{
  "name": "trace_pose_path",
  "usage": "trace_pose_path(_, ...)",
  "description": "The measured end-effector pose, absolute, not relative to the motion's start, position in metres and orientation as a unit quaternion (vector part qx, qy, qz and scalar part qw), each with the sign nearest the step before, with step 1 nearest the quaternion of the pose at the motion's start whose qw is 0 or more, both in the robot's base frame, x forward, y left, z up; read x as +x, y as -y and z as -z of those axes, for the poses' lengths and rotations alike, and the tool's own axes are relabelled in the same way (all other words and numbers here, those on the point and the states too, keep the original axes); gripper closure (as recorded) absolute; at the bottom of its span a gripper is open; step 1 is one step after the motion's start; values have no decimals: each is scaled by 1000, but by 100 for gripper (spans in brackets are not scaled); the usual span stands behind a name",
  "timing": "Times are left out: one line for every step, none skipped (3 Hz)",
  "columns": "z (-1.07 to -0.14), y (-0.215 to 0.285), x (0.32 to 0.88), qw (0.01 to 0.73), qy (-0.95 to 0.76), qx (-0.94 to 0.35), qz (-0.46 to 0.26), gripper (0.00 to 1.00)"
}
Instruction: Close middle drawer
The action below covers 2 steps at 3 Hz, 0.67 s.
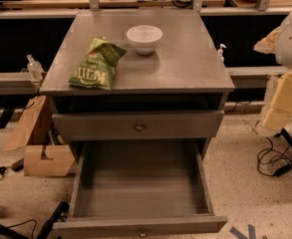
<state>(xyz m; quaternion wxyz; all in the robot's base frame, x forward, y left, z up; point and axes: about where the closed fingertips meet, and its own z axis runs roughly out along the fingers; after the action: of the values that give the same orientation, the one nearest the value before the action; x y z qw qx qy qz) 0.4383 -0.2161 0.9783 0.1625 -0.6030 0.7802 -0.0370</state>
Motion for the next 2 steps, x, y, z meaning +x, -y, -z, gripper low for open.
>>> trace_pose_path(-980, 215, 438, 170, -778, -603, 38, 0)
trace_pose_path(-963, 216, 422, 196, -771, -606, 21, 0)
